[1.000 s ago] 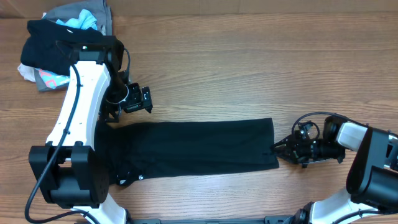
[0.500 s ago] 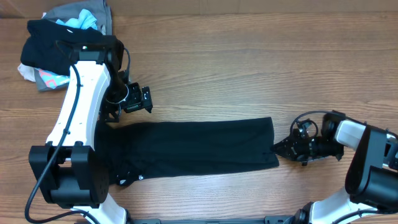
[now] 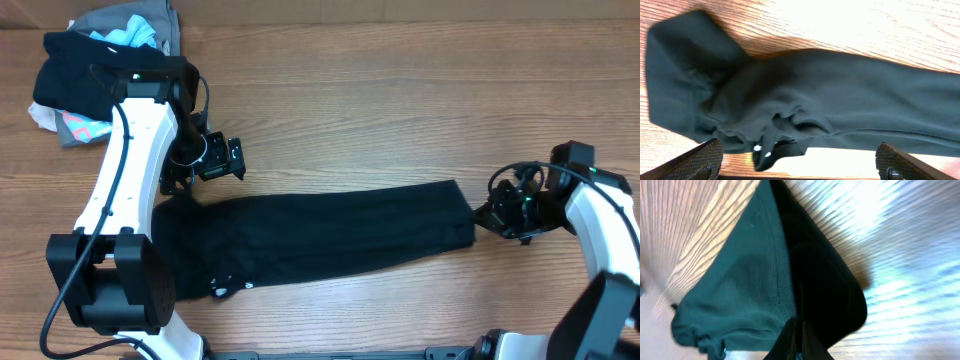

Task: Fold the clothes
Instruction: 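Grasp the black strip's right end with the right gripper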

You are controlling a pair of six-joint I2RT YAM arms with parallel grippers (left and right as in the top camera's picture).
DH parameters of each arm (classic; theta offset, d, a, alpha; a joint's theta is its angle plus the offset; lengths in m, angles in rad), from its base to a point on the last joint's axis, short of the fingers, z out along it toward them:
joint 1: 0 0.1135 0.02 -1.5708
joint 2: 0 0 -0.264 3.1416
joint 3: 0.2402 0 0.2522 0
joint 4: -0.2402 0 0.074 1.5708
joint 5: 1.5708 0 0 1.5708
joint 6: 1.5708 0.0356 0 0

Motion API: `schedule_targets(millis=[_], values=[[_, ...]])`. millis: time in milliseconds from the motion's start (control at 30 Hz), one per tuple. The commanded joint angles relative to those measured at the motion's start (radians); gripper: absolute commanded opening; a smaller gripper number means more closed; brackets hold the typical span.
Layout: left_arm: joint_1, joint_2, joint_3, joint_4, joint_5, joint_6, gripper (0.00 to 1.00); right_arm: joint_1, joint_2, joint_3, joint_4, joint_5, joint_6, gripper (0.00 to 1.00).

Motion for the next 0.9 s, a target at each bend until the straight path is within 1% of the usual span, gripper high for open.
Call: schedule_targets(millis=[0,133,533,567,633,700,767,867], values=[[-0.007,0.001,0.006,-0.004,0.008,-0.004,1.0,-0.003,-0.032,0.018,-0.003,0.108,0.046,0.04],[-0.007,0.001,0.006,-0.01,0.008,-0.003,1.0,-0.003,-0.032,0.019,-0.001,0.155,0.088,0.04],[-0.007,0.001,0.006,-0.011,0.008,-0.003,1.0,-0.002,-0.045,0.073,-0.037,0.234,0.115,0.04],[-0.007,0.001,0.006,-0.013,0.009,-0.003,1.0,-0.002,-0.041,0.072,-0.037,0.235,0.115,0.11],[-0.007,0.001,0.006,-0.02,0.008,-0.003,1.0,-0.002,-0.028,0.072,-0.034,0.237,0.115,0.3],[-0.007,0.001,0.005,-0.026,0.008,-0.003,1.0,-0.003,-0.018,0.072,-0.034,0.235,0.117,0.4],[-0.007,0.001,0.005,-0.031,0.008,-0.003,1.0,-0.003,-0.015,0.071,-0.031,0.234,0.122,0.46],[-0.007,0.001,0.005,-0.03,0.008,-0.002,1.0,-0.003,-0.015,0.07,-0.026,0.235,0.122,0.65]])
